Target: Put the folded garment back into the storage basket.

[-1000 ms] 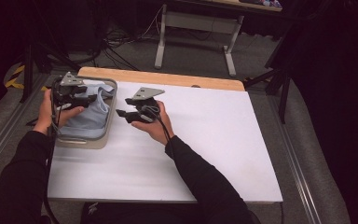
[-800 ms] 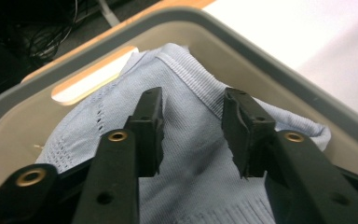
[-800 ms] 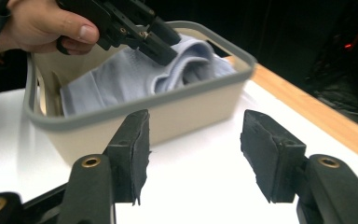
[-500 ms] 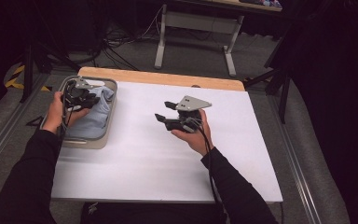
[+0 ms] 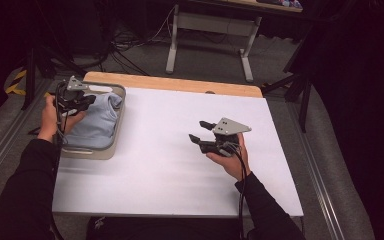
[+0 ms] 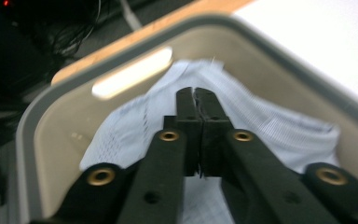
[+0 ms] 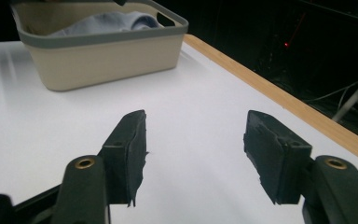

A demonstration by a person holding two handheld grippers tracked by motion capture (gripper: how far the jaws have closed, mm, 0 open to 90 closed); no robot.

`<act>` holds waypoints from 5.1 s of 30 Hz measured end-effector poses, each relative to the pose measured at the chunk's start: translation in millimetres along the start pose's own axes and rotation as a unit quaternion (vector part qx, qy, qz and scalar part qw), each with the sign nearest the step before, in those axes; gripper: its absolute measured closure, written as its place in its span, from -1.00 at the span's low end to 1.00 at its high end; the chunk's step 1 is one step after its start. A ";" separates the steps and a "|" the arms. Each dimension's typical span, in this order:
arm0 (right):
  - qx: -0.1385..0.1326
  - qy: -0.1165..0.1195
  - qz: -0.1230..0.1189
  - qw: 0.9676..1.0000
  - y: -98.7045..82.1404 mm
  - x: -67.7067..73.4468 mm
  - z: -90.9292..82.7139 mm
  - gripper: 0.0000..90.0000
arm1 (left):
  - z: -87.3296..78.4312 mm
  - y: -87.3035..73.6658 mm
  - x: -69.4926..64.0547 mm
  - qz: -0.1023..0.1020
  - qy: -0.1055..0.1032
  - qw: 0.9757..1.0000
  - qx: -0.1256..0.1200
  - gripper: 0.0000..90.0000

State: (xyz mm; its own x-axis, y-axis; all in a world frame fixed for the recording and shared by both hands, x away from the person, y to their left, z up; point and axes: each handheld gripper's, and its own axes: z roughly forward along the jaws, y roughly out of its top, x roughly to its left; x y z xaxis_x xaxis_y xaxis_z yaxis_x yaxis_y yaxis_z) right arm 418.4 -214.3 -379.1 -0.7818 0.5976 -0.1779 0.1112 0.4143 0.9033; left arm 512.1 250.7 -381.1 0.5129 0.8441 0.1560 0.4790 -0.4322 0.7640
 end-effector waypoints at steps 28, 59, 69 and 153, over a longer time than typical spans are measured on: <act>0.025 -0.028 0.000 0.999 -35.7 -8.4 -37.8 -0.21 | 52.9 3.0 -15.0 0.051 -0.018 0.990 0.126 0.90; 0.037 -0.021 -0.015 0.999 -43.5 -4.2 -30.4 -0.23 | 61.7 8.0 -10.8 0.032 0.011 0.991 0.129 0.96; 0.033 -0.024 -0.020 0.999 -42.4 -2.8 -33.9 -0.23 | 21.8 7.8 0.6 0.008 0.017 0.998 0.059 0.98; 0.029 -0.058 -0.030 0.997 -55.6 4.3 -60.5 -0.35 | 48.3 13.0 -9.9 0.025 0.013 0.996 0.085 0.84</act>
State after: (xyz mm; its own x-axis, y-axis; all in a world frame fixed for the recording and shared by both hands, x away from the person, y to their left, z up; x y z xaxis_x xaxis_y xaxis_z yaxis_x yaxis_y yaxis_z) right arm 371.8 -276.4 -406.5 -0.7127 0.6445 -0.2769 0.1051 0.4884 0.8663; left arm 547.6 221.3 -403.0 0.5220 0.8268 0.2095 0.5677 -0.5202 0.6381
